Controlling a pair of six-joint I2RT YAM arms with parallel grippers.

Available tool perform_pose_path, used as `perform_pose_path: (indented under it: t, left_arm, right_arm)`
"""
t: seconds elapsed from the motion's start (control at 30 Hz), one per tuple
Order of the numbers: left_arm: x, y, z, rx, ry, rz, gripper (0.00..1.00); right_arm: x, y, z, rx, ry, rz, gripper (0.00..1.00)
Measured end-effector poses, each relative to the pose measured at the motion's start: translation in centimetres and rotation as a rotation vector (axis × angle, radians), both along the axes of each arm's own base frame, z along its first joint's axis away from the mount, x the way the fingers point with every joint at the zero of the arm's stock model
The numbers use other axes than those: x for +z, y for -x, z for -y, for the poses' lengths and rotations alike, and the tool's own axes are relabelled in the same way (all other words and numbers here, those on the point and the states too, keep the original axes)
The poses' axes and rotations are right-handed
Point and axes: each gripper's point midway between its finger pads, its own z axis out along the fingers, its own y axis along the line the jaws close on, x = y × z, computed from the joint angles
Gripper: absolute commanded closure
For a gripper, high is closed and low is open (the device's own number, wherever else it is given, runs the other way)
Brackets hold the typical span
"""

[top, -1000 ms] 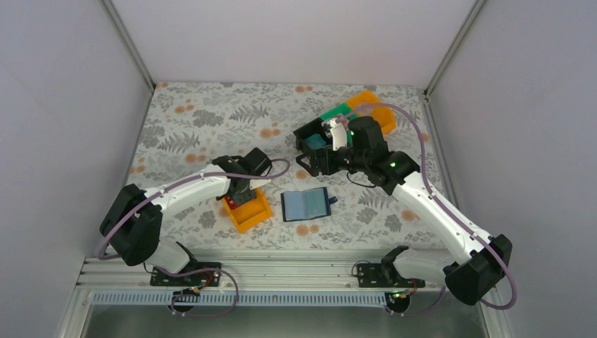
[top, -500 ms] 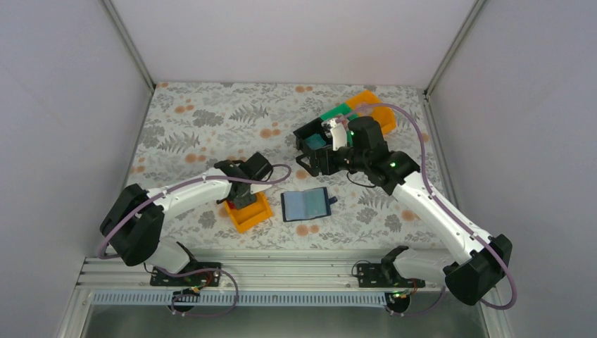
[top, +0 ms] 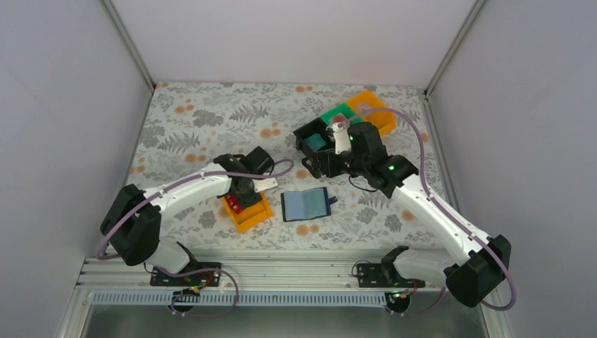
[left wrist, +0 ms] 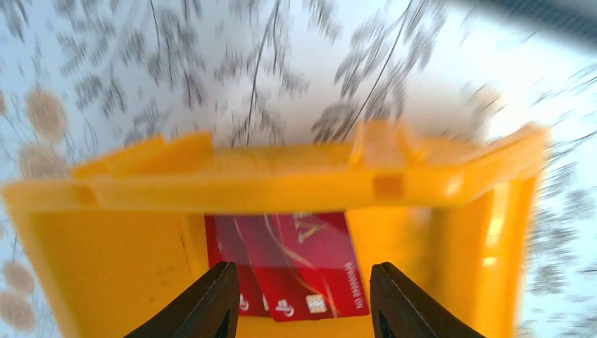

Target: Take the credit cards out of the card holder

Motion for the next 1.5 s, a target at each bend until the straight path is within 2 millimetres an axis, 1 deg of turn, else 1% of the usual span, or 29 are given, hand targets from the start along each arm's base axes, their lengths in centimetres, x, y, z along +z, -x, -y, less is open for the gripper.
perform_pose_path:
  t: [0.07, 0.1, 0.17, 0.27, 0.3, 0.33, 0.37, 0.43, 0.5, 0.53, 0.57, 0.63, 0.67, 0.7, 0.73, 0.8, 0.87, 1.13, 1.2, 1.23, 1.37, 1.4, 1.5]
  left_arm:
    - [1.7, -0.4, 1.5, -0.011, 0.074, -0.015, 0.50]
    - [3.0, -0.8, 2.5, -0.016, 0.130, -0.024, 0.50]
    - [6.4, -2.2, 4.5, -0.016, 0.261, -0.018, 0.50]
    - [11.2, -4.5, 5.9, -0.004, 0.439, 0.005, 0.50]
    - [12.6, -5.1, 6.1, 0.001, 0.486, 0.015, 0.50]
    - [13.7, -5.5, 6.3, 0.003, 0.524, 0.021, 0.50]
    - [14.3, -5.6, 6.6, 0.000, 0.552, 0.020, 0.50]
    - [14.7, -5.3, 7.2, -0.010, 0.590, -0.003, 0.50]
    - [14.0, -4.9, 7.7, -0.010, 0.607, -0.044, 0.50]
    - [13.2, -4.5, 7.8, -0.006, 0.605, -0.068, 0.50]
    - [12.5, -4.2, 7.8, -0.002, 0.600, -0.088, 0.50]
    - [10.6, -3.4, 7.4, 0.014, 0.581, -0.135, 0.50]
    - [9.9, -3.1, 7.2, 0.020, 0.571, -0.151, 0.50]
    - [9.4, -2.8, 7.0, 0.025, 0.563, -0.165, 0.50]
    - [9.2, -2.7, 7.0, 0.026, 0.560, -0.170, 0.50]
    - [9.2, -2.7, 7.0, 0.025, 0.562, -0.169, 0.50]
    - [9.3, -2.9, 7.2, 0.022, 0.570, -0.159, 0.50]
    - [9.4, -3.1, 7.3, 0.018, 0.576, -0.149, 0.50]
    - [9.4, -3.2, 7.3, 0.017, 0.577, -0.147, 0.50]
    - [9.4, -3.2, 7.3, 0.017, 0.578, -0.147, 0.50]
    - [9.4, -3.2, 7.4, 0.017, 0.578, -0.146, 0.50]
    - [9.3, -3.2, 7.3, 0.017, 0.577, -0.147, 0.50]
    - [9.0, -3.1, 7.3, 0.020, 0.574, -0.152, 0.50]
  right_arm:
    - [-1.4, -0.6, 1.1, -0.059, 0.044, -0.015, 0.01]
    - [-2.4, -1.0, 1.9, -0.096, 0.067, -0.032, 0.01]
    - [-4.5, -1.5, 3.0, -0.147, 0.109, -0.068, 0.01]
    - [-9.0, -1.2, 4.6, -0.199, 0.177, -0.162, 0.01]
    - [-10.4, -1.0, 5.0, -0.208, 0.193, -0.191, 0.01]
    - [-12.2, -0.6, 5.4, -0.208, 0.207, -0.235, 0.01]
    - [-13.5, -0.2, 5.6, -0.206, 0.218, -0.271, 0.01]
    - [-16.8, 1.1, 5.7, -0.180, 0.236, -0.365, 0.01]
    - [-19.5, 2.2, 5.6, -0.153, 0.252, -0.450, 0.01]
    - [-21.0, 2.9, 5.5, -0.135, 0.263, -0.496, 0.01]
    - [-21.8, 3.2, 5.5, -0.122, 0.272, -0.516, 0.01]
    - [-21.4, 2.4, 4.6, -0.101, 0.233, -0.492, 0.04]
    - [-21.7, 2.3, 4.3, -0.086, 0.228, -0.495, 0.08]
    - [-21.5, 2.0, 3.7, -0.068, 0.205, -0.487, 0.11]
    - [-21.4, 1.7, 3.2, -0.051, 0.185, -0.487, 0.14]
    - [-21.4, 1.5, 2.3, -0.011, 0.144, -0.484, 0.18]
    - [-21.4, 1.6, 1.7, 0.020, 0.116, -0.491, 0.23]
    - [-21.8, 2.7, 1.1, 0.060, 0.078, -0.533, 0.43]
    - [-22.0, 3.1, 1.0, 0.065, 0.062, -0.544, 0.51]
    - [-22.0, 3.1, 1.0, 0.071, 0.056, -0.543, 0.58]
    - [-22.6, 3.7, 0.9, 0.080, 0.042, -0.555, 0.93]
    - [-22.5, 3.8, 0.8, 0.080, 0.030, -0.565, 0.95]
    - [-21.8, 3.9, 0.4, 0.099, 0.005, -0.559, 0.96]
